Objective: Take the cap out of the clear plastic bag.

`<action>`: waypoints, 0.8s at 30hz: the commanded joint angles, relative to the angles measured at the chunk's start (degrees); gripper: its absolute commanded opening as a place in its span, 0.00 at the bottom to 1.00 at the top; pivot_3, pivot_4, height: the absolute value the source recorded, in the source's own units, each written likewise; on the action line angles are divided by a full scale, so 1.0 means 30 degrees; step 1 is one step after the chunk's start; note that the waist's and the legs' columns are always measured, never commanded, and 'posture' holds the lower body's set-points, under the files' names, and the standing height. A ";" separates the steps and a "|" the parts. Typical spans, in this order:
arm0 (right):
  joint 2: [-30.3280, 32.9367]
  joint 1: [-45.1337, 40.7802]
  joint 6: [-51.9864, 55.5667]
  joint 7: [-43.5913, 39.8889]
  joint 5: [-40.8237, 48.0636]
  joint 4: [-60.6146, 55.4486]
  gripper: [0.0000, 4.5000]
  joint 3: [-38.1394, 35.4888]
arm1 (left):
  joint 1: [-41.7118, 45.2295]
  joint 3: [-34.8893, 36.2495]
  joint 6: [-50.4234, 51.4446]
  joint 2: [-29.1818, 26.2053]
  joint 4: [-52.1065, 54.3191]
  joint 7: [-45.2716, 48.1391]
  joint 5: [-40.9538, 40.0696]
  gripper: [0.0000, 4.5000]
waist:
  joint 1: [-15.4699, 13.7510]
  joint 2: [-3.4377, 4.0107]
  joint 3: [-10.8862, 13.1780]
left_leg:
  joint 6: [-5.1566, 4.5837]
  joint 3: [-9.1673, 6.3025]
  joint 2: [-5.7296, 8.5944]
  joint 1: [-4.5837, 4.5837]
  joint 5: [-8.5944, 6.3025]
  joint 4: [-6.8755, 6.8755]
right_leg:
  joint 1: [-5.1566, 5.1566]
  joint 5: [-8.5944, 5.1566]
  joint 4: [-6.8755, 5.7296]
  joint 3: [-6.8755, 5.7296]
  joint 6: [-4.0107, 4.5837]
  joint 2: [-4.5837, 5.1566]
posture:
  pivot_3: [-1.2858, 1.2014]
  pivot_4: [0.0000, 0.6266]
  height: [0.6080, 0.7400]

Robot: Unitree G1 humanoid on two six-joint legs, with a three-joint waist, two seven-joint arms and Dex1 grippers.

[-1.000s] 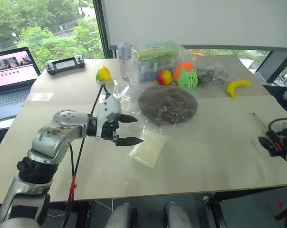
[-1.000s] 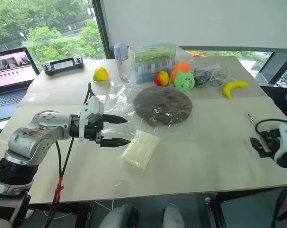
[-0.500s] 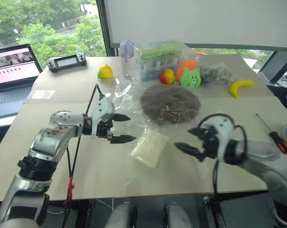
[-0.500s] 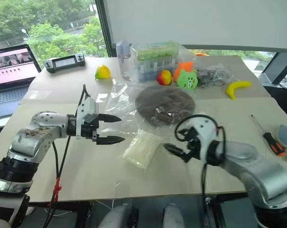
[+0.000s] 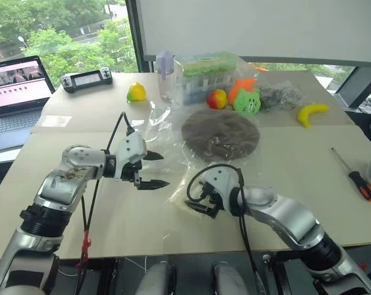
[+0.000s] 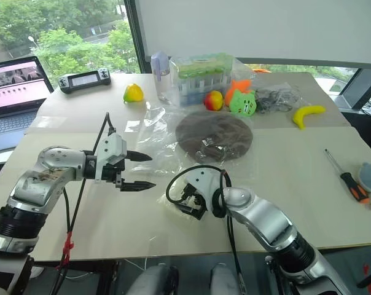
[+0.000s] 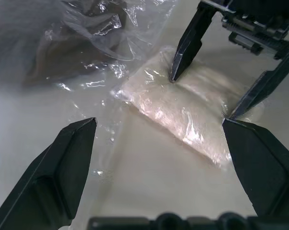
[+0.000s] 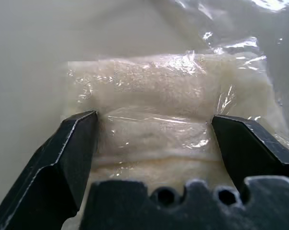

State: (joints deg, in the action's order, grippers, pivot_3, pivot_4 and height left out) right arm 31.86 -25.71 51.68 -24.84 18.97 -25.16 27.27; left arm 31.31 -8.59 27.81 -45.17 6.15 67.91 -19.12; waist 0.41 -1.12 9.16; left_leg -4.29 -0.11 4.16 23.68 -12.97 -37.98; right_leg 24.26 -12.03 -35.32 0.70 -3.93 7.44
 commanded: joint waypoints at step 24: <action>0.0857 -0.0454 0.3605 -0.3035 0.3889 -0.2566 0.01 -1.0246 | 0.4500 0.2866 0.3515 0.1484 0.1562 -0.0608 -0.4893 1.00 | 0.0053 -0.0014 0.0004 | -0.0015 -0.0003 -0.0001 -0.0028 -0.0009 -0.0027 | -0.0013 -0.0001 -0.0169 0.0007 -0.0001 -0.0006 | 0.52 0.24 0.99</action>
State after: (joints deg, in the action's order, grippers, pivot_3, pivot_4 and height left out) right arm 32.16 -25.89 60.36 -32.49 26.74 -29.81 5.01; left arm 43.11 -2.08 38.44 -41.57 10.20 67.39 -31.92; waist 0.57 -1.16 9.17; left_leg -4.34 -0.11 4.16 23.61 -12.99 -38.06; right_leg 24.22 -12.04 -35.81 0.73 -3.93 7.42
